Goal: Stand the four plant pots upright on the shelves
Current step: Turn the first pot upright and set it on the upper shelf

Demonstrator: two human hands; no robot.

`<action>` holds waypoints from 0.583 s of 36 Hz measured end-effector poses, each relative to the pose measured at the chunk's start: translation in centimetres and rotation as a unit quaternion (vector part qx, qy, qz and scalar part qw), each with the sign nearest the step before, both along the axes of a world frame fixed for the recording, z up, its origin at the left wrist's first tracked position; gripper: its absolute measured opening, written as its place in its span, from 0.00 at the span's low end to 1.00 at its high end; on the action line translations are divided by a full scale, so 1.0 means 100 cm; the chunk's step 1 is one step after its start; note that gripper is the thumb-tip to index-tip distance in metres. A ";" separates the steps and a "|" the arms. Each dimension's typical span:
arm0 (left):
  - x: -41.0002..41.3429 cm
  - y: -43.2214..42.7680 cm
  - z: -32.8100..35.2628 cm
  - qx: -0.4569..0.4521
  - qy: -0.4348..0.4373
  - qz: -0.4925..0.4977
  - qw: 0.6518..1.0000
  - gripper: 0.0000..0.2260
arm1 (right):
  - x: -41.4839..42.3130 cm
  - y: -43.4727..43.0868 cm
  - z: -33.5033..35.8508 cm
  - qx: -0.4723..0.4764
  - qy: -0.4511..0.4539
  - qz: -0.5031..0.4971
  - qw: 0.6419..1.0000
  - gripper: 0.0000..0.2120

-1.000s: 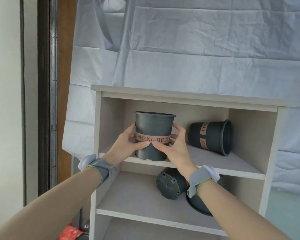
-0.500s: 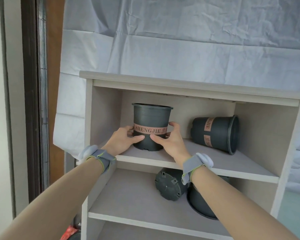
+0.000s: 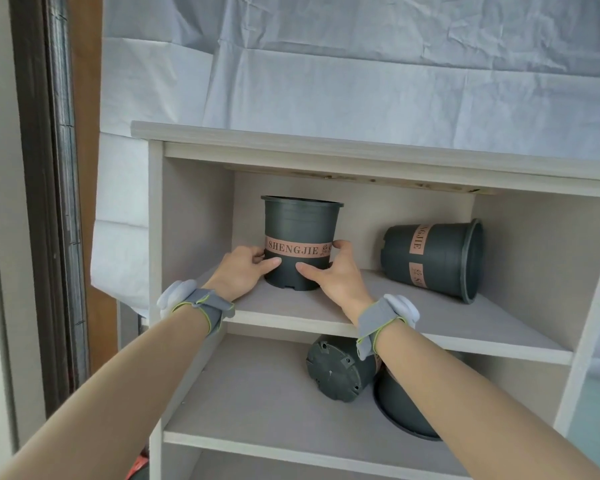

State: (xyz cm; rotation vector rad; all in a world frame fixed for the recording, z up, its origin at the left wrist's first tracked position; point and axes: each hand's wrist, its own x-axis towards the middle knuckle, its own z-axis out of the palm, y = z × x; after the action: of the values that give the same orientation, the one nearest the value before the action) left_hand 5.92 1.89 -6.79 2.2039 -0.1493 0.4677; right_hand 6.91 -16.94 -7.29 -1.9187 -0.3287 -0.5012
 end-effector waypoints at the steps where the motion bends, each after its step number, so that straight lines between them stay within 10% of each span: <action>1: 0.000 0.001 0.000 0.002 0.001 0.000 1.000 0.22 | 0.000 0.000 0.001 0.000 0.001 -0.002 1.000 0.35; 9: 0.000 0.000 0.001 -0.011 -0.032 0.046 0.998 0.36 | 0.002 0.000 -0.001 0.023 0.016 -0.012 1.000 0.41; 15: -0.027 -0.012 0.004 0.013 -0.260 0.096 0.961 0.10 | -0.017 -0.016 0.015 0.108 -0.061 -0.113 0.986 0.10; 21: -0.041 -0.058 0.016 0.039 -0.247 -0.004 0.968 0.15 | -0.036 -0.062 0.023 0.184 -0.130 -0.116 0.967 0.17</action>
State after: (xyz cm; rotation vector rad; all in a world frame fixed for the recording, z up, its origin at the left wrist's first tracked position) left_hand 1.85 -3.93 -5.15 2.1186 -0.4484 1.0163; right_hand 3.29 -23.15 -4.97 -1.5367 -0.1625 -0.9089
